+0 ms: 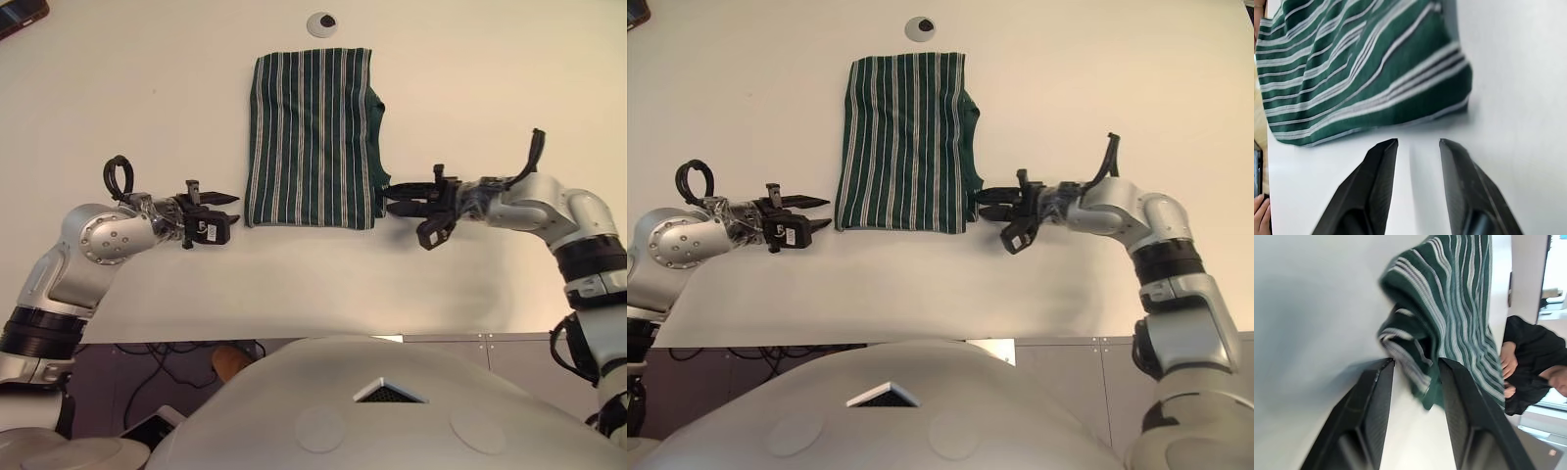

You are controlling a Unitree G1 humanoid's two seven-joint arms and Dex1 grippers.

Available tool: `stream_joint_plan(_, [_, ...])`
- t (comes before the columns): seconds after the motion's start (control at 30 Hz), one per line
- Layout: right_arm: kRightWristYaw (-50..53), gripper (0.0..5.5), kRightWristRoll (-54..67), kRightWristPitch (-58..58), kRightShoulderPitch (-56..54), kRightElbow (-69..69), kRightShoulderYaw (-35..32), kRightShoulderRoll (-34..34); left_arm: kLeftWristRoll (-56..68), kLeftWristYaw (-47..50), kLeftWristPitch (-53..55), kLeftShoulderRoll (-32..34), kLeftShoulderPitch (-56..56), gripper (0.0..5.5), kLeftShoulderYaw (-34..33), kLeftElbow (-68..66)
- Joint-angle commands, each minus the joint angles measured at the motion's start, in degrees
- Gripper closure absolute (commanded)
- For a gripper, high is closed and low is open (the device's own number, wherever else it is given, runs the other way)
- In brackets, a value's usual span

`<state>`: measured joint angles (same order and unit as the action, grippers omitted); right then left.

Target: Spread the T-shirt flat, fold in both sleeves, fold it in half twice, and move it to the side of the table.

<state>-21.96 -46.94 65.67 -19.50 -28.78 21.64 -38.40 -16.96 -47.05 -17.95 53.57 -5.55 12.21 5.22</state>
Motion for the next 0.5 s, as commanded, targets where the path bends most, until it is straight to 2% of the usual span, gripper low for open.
stream_joint_plan(0.03, [5.3, 3.86, -6.9, -0.1, -3.3, -1.9, 4.1, 1.0, -1.2, -2.7, 0.9, -0.5, -0.4, 3.98, 3.2, 0.8])
stream_joint_plan(0.17, [9.0, 3.86, -10.0, -1.0, -5.6, -4.2, 8.2, 1.3, -2.5, -3.4, 0.3, -1.7, 2.8, 3.98, 5.5, 0.7])
stream_joint_plan(0.3, [10.7, 4.44, -10.7, -1.3, -7.5, -6.4, 11.6, 1.1, -4.6, -3.2, -1.3, -2.5, 5.9, 3.96, 7.5, -1.3])
stream_joint_plan(0.5, [5.4, 5.32, -3.0, -1.4, -8.1, -9.6, 14.1, 1.3, -6.0, -3.0, -3.9, -2.8, 8.0, 4.92, 9.5, -4.1])
